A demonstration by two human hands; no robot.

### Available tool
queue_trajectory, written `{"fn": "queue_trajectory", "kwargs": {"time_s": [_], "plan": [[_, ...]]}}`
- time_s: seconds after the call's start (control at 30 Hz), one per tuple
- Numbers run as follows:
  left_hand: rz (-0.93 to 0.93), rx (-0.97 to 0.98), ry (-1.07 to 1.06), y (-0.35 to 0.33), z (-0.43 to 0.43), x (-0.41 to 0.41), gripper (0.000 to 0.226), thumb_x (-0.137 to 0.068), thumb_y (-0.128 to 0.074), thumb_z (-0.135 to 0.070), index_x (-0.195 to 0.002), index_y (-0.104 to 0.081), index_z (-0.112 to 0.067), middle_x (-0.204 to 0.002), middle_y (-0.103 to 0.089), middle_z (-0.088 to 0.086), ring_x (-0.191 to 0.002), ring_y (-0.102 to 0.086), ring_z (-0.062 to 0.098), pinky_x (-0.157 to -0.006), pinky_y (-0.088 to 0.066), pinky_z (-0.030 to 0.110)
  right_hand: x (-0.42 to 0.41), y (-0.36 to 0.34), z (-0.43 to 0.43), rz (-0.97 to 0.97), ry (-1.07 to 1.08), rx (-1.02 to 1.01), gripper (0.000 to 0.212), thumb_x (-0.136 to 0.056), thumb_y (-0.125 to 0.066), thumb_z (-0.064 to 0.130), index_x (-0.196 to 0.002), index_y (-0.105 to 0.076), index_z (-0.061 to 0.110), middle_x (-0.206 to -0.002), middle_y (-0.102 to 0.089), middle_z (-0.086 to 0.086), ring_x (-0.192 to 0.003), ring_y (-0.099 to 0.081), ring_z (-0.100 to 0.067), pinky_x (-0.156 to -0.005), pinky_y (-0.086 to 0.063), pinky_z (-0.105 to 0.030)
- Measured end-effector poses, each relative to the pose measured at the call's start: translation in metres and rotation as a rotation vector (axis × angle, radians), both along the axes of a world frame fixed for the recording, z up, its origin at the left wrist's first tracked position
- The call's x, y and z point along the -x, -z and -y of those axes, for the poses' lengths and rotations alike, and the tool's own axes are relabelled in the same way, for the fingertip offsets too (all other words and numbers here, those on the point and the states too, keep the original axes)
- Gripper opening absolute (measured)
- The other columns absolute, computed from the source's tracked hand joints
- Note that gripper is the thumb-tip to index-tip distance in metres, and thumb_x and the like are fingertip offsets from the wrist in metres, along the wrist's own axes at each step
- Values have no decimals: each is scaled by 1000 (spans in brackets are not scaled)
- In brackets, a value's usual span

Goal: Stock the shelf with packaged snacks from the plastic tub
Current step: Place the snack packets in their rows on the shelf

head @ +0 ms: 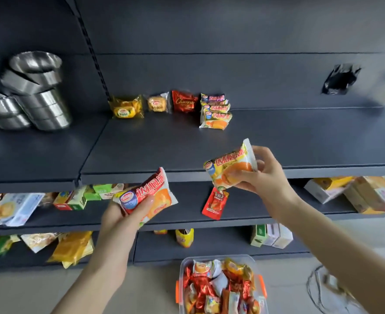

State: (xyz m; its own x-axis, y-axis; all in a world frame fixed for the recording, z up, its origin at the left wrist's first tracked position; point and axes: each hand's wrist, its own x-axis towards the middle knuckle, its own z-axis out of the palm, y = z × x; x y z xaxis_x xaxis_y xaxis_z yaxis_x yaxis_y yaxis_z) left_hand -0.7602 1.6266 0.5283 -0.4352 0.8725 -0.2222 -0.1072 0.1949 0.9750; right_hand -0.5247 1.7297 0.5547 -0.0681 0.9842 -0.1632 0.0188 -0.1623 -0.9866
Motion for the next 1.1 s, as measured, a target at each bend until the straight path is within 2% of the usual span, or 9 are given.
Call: {"fn": "queue_trajectory", "kwargs": {"time_s": [0.13,0.27,0.3,0.47,0.53,0.7,0.83,1.0,1.1], "plan": [[-59,2,20,15,-59,-16,32,-76,-79,-18,-105,-65,-15,-97,-74,0,-96,-69,19,-74,-50,27,-28,35,-57,22,45,1,39,-76,-74,1,-108,-58,15,-103,-70,-8,-99,-68,-23,-92,-53,-38],[-7,-29,-15,34,-130,-41,47,-65,-85,-21,-106,-64,-14,-101,-74,3,-99,-68,23,-89,-50,38,-45,69,-108,78,118,-46,35,-79,-75,10,-108,-56,16,-99,-72,2,-91,-67,-9,-75,-46,-18],[4,-53,-35,39,-147,-47,44,-68,-84,-19,-107,-64,-13,-101,-73,3,-99,-68,22,-90,-51,36,-48,76,-121,92,125,-64,35,-79,-75,11,-109,-56,14,-99,-71,2,-90,-67,-9,-75,-47,-19],[-98,-142,-38,57,-218,-73,26,-80,-75,-18,-104,-64,-15,-96,-72,-4,-90,-68,8,-71,-46,15,-63,97,-187,220,135,-174,32,-78,-77,16,-100,-54,8,-98,-70,-2,-83,-65,-10,-72,-49,-24],[-158,-164,-10,64,-241,-78,22,-79,-76,-19,-99,-64,-21,-95,-72,-6,-89,-68,7,-72,-48,17,-70,99,-209,240,146,-219,30,-77,-78,16,-97,-57,12,-96,-71,-1,-76,-63,-6,-69,-47,-21],[-243,-170,68,81,-281,-89,21,-78,-78,-19,-94,-65,-24,-95,-72,-8,-89,-69,5,-76,-52,22,-76,106,-233,239,102,-265,30,-75,-79,16,-100,-62,12,-96,-73,3,-88,-68,-10,-75,-54,-24],[-267,-210,55,88,-304,-86,21,-77,-77,-13,-88,-66,-27,-90,-72,-11,-86,-69,3,-76,-52,22,-76,115,-234,241,148,-309,30,-75,-79,18,-100,-63,15,-98,-73,4,-91,-69,-12,-79,-54,-29],[-330,-230,62,89,-326,-87,24,-79,-76,-11,-97,-68,-25,-94,-71,-14,-88,-68,3,-78,-53,21,-77,114,-234,216,219,-318,27,-76,-77,21,-98,-61,21,-101,-72,5,-93,-69,-10,-84,-56,-33],[-332,-264,98,90,-330,-89,27,-80,-74,-10,-101,-68,-25,-95,-70,-17,-87,-66,-5,-76,-52,13,-75,114,-231,215,218,-313,26,-76,-76,20,-97,-61,20,-99,-73,7,-91,-69,-8,-82,-56,-30]]}}
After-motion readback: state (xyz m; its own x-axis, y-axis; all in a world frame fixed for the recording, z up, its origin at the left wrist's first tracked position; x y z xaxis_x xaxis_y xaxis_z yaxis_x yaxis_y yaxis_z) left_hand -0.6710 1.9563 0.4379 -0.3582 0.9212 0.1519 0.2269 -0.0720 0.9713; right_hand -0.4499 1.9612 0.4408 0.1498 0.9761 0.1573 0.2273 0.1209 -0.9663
